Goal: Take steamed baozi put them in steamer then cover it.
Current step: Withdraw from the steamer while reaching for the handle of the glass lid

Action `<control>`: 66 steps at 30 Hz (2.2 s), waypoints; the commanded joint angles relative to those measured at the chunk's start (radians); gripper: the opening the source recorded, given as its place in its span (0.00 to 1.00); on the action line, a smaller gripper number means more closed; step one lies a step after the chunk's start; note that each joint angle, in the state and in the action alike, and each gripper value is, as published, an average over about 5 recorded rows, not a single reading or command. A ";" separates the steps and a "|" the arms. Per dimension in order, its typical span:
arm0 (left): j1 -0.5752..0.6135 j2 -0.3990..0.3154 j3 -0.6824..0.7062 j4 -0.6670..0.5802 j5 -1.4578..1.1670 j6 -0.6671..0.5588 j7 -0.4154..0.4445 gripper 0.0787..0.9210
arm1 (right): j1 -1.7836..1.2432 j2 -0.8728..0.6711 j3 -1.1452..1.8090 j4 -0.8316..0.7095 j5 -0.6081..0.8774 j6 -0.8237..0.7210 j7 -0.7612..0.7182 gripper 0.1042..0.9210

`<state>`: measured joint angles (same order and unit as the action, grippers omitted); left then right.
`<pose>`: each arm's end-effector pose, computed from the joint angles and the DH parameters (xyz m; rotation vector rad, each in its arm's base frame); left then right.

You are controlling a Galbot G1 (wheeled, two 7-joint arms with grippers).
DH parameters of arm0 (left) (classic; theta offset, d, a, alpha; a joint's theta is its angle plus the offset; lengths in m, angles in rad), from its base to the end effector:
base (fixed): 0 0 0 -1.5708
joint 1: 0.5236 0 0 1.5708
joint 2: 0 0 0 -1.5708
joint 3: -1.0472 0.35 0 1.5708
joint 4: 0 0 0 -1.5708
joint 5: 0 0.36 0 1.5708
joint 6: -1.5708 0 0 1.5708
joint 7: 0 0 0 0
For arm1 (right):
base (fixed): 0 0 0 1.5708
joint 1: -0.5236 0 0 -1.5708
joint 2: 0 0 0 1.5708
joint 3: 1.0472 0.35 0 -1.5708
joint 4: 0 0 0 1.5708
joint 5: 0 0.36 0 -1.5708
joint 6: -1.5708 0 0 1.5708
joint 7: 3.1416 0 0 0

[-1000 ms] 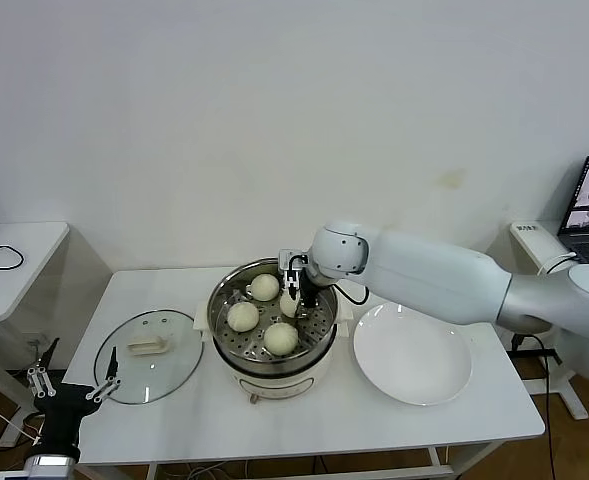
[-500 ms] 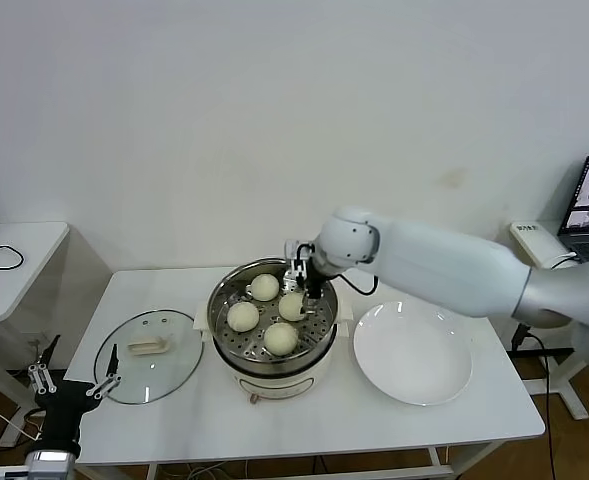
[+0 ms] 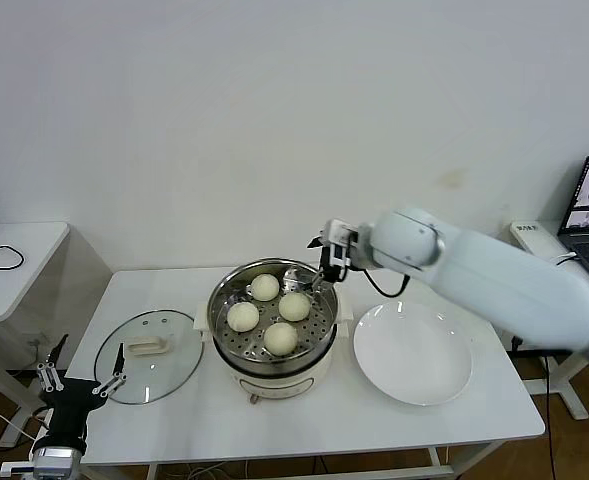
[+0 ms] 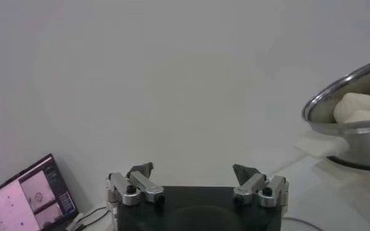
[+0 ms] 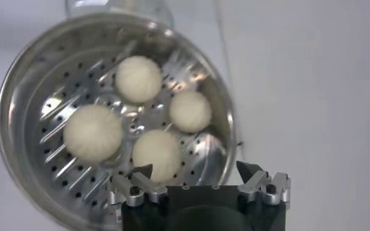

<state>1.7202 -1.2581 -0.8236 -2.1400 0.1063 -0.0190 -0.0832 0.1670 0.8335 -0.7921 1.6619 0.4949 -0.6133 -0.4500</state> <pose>0.1512 0.1332 -0.2751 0.2078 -3.0062 -0.8233 0.4702 0.0435 -0.0786 1.2640 -2.1773 1.2025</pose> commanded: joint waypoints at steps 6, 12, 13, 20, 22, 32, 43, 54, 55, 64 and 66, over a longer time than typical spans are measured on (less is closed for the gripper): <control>-0.010 -0.035 0.030 0.030 -0.028 -0.048 -0.017 0.88 | -1.026 -0.050 0.944 0.176 -0.050 0.554 0.485 0.88; -0.013 -0.051 0.037 0.085 0.064 -0.092 -0.030 0.88 | -1.318 0.144 1.312 0.190 -0.078 0.725 0.400 0.88; -0.015 -0.051 0.036 0.098 0.107 -0.104 -0.032 0.88 | -1.353 0.179 1.359 0.194 -0.077 0.736 0.383 0.88; -0.007 -0.022 -0.005 0.172 0.573 -0.151 -0.025 0.88 | -1.564 0.316 1.563 0.204 -0.043 0.744 0.307 0.88; 0.005 -0.003 -0.027 0.188 0.713 -0.156 -0.030 0.88 | -1.610 0.337 1.594 0.213 -0.040 0.741 0.302 0.88; -0.054 0.099 -0.031 0.342 1.129 -0.195 -0.048 0.88 | -1.725 0.394 1.658 0.232 -0.065 0.744 0.298 0.88; -0.276 0.155 0.074 0.557 1.178 -0.194 -0.038 0.88 | -1.769 0.437 1.676 0.271 -0.075 0.740 0.305 0.88; -0.433 0.196 0.141 0.662 1.149 -0.197 -0.022 0.88 | -1.811 0.486 1.704 0.298 -0.089 0.747 0.306 0.88; -0.442 0.196 0.147 0.672 1.147 -0.197 -0.022 0.88 | -1.812 0.489 1.705 0.298 -0.091 0.747 0.306 0.88; -0.516 0.189 0.209 0.743 1.137 -0.197 -0.013 0.88 | -1.815 0.511 1.708 0.294 -0.102 0.743 0.305 0.88; -0.528 0.186 0.217 0.753 1.137 -0.196 -0.012 0.88 | -1.814 0.513 1.708 0.293 -0.103 0.742 0.304 0.88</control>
<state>1.2910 -1.0804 -0.6615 -1.4760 1.2248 -0.2149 -0.0992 -1.6280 1.3245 0.9025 1.9508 0.3958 0.1277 -0.1441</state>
